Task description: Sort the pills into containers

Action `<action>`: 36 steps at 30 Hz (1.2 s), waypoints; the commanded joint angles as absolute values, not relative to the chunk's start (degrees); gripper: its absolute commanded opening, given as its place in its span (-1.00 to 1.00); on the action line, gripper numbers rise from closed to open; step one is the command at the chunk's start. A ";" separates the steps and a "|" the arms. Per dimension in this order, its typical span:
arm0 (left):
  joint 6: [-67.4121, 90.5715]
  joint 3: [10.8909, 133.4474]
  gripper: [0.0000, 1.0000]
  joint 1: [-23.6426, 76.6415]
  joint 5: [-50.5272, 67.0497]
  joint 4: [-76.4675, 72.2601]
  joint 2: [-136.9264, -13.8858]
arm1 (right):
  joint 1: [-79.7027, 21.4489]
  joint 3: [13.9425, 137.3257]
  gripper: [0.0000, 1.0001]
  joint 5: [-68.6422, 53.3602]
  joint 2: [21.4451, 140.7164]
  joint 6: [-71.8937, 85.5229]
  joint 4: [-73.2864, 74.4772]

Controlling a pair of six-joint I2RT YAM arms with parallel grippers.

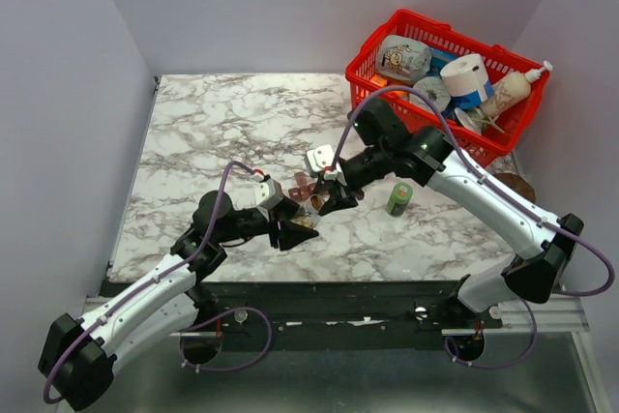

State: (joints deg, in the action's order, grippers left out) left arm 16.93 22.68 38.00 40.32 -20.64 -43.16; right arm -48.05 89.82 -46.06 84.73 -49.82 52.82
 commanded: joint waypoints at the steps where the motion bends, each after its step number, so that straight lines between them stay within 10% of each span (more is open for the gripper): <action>1: 12.58 26.89 -1.00 38.50 31.83 -26.30 -39.91 | -49.92 89.30 -0.67 -45.18 89.47 -38.35 50.36; 9: 0.80 27.07 -1.00 38.76 16.37 -23.20 -39.02 | -49.75 84.82 -0.77 -35.71 91.49 -3.49 41.06; 16: 2.28 24.35 -1.00 38.85 14.59 -27.33 -39.03 | -49.83 83.93 -0.31 -37.18 91.85 3.08 37.79; 25: 1.68 23.99 -1.00 38.76 19.24 -20.16 -36.39 | -48.26 91.75 0.99 -40.08 89.04 -5.44 39.28; 36: -2.46 28.03 -1.00 38.76 28.29 -7.12 -32.96 | -44.74 98.26 1.00 -50.62 84.99 -39.72 54.21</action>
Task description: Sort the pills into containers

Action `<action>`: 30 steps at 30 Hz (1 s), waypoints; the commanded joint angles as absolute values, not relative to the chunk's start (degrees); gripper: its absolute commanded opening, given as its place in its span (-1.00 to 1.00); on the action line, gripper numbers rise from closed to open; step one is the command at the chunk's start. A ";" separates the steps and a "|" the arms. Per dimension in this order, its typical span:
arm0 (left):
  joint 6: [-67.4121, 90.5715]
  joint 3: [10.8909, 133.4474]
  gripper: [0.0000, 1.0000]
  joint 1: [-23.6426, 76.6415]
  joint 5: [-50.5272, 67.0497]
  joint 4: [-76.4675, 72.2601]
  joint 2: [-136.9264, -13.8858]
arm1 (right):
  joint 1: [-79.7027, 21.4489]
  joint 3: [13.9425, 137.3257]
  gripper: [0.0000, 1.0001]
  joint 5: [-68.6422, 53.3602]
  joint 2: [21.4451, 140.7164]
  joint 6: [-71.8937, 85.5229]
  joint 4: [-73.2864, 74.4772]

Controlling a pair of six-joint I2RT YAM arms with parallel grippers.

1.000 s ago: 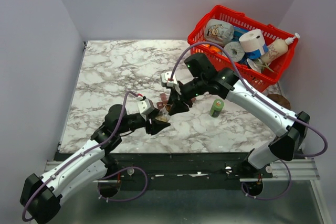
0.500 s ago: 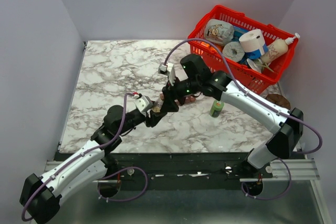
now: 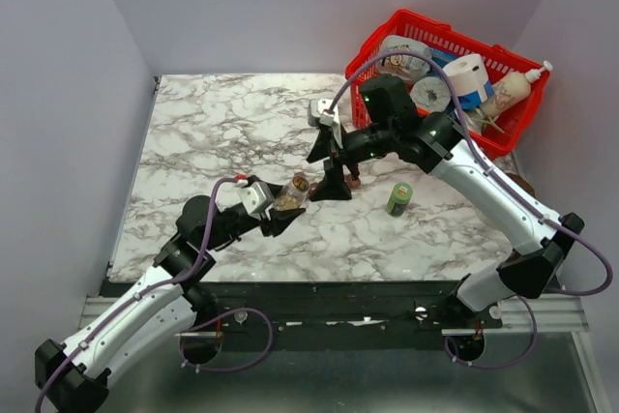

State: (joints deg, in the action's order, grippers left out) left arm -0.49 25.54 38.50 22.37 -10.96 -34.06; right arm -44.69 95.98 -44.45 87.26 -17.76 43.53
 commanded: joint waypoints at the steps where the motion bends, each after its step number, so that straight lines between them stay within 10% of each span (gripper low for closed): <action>1: -2.46 28.39 -1.00 38.85 30.82 -6.51 -33.05 | -44.65 97.74 1.00 -51.32 84.03 -44.51 55.36; 6: -1.58 30.23 -1.00 38.76 41.73 -5.36 -35.85 | -44.65 101.42 0.99 -62.91 86.04 -84.58 78.03; 22: 1.93 31.47 -1.00 38.67 45.88 -10.01 -41.48 | -47.11 97.03 0.50 -60.65 87.45 -69.44 65.92; 30: 1.50 30.06 -1.00 38.76 38.69 -12.65 -39.20 | -47.46 95.36 -0.28 -56.34 87.72 -58.90 60.91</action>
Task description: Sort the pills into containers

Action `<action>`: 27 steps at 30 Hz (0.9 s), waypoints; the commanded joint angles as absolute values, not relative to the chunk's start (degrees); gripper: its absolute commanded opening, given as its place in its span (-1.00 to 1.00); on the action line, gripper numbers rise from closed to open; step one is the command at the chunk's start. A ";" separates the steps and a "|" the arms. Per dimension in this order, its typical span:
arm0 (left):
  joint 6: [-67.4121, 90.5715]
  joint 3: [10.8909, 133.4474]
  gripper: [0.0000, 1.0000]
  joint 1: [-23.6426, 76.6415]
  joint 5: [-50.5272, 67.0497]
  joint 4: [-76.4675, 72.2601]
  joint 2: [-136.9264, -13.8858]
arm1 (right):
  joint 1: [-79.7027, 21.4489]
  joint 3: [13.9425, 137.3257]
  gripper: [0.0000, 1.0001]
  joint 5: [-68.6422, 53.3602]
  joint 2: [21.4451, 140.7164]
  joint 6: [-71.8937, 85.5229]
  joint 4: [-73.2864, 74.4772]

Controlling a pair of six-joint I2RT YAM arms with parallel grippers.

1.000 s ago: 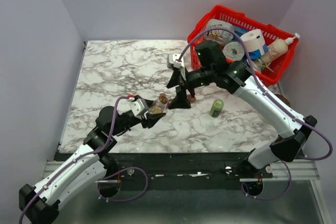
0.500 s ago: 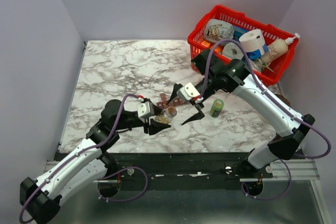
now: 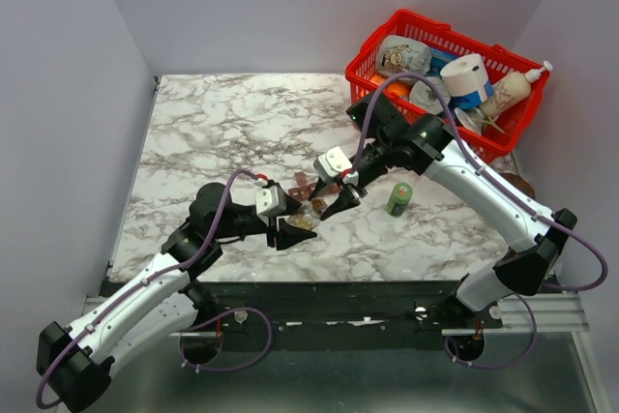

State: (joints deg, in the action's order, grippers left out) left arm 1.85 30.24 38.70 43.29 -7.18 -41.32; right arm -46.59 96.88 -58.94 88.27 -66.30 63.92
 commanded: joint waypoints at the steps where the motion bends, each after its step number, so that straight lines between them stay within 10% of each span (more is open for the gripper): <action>1: 1.49 29.28 -1.00 38.76 37.19 -14.31 -38.16 | -47.46 94.40 -0.28 -55.99 87.28 -57.67 60.30; 18: -2.28 25.32 -1.00 41.22 4.65 -32.34 -42.54 | -46.94 85.24 -0.38 -38.49 89.12 9.15 33.14; 25: -3.16 23.12 -1.00 40.78 18.97 -23.41 -38.95 | -41.49 96.74 0.97 -49.12 87.90 -4.52 36.64; 27: -3.34 23.64 -1.00 40.61 23.61 -20.41 -37.89 | -39.91 99.22 1.00 -53.07 87.45 -9.99 40.14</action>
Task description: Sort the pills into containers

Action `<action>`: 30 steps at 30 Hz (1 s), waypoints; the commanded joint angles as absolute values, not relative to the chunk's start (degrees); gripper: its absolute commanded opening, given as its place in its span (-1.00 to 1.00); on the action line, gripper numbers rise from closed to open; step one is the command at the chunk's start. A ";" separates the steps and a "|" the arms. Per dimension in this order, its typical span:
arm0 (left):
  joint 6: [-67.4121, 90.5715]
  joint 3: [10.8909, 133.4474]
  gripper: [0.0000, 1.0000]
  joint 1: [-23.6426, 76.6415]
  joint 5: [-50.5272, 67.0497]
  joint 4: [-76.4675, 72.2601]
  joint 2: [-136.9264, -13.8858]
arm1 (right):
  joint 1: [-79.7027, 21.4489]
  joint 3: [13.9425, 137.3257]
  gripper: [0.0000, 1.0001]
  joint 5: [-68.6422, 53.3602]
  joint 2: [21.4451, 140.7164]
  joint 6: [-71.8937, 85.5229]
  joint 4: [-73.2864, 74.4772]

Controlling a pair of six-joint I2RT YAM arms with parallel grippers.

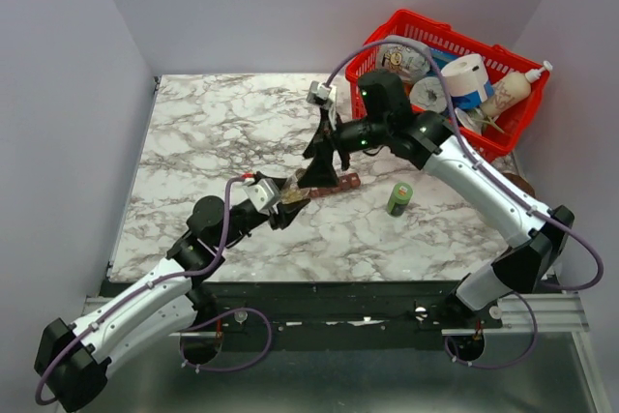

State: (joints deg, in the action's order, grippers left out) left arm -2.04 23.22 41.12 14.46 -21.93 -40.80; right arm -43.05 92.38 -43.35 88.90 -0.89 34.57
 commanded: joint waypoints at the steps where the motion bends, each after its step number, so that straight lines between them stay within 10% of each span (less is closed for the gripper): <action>1: -3.43 23.99 -1.00 40.43 25.47 -17.52 -37.18 | -39.73 100.71 1.00 -54.13 87.28 -18.63 42.25; 10: -0.18 29.26 -1.00 38.85 47.06 -11.77 -41.03 | -40.78 102.05 0.99 -65.22 87.01 -88.39 79.63; 30: 7.47 30.94 -1.00 37.00 53.00 -18.98 -46.85 | -46.84 93.08 0.21 -56.52 86.40 -73.84 65.66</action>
